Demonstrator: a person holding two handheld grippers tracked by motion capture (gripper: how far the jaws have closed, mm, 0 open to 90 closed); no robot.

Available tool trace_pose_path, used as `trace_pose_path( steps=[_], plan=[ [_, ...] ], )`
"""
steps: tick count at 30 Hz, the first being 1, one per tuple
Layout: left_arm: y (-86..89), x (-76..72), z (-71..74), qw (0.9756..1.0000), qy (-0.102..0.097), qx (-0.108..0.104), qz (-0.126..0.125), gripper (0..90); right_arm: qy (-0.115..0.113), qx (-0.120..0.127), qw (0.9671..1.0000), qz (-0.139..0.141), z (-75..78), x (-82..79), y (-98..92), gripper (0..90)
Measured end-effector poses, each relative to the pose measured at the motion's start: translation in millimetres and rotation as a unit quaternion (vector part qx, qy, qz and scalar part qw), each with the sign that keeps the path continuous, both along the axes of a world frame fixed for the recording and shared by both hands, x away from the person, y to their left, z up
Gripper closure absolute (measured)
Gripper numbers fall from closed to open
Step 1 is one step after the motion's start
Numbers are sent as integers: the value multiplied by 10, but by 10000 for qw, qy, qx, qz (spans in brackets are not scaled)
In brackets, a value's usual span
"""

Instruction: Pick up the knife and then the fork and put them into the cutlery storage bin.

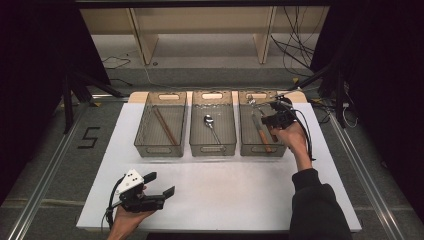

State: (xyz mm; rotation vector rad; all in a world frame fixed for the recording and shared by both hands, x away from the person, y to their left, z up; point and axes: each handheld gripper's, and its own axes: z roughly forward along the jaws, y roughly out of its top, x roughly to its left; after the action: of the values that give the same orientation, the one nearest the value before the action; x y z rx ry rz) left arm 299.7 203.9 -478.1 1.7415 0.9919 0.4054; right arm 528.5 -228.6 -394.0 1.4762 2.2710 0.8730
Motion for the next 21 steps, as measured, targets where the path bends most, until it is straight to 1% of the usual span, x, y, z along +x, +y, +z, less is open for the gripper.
trace_pose_path(
  steps=[8, 9, 10, 11, 12, 18, 21],
  plan=[
    [-2, 0, -1, 10000, 4, -5, -1, 118, 69, -79, 9999, 12, -51, 22, 7, 768],
    [-2, 1, 0, 10000, 5, -6, -1, 118, 94, -88, 9999, 32, -60, 31, 13, 763],
    [-1, 1, 0, 10000, 5, -9, -1, 118, 136, -87, 9999, 42, -65, 36, 19, 739],
    [-1, 1, 0, 10000, 6, -9, 0, 118, 161, -33, 9998, 61, -66, 40, 23, 685],
    [0, 1, 0, 10000, 9, -10, 1, 118, 191, 39, 9998, 103, -60, 39, 26, 675],
    [-4, 0, 1, 10000, 6, -10, -2, 118, 128, 112, 9995, 269, -2, -3, 58, 662],
    [-3, 1, 1, 10000, 11, -8, -5, 118, 129, 144, 9994, 288, 4, -16, 51, 645]
  ],
)
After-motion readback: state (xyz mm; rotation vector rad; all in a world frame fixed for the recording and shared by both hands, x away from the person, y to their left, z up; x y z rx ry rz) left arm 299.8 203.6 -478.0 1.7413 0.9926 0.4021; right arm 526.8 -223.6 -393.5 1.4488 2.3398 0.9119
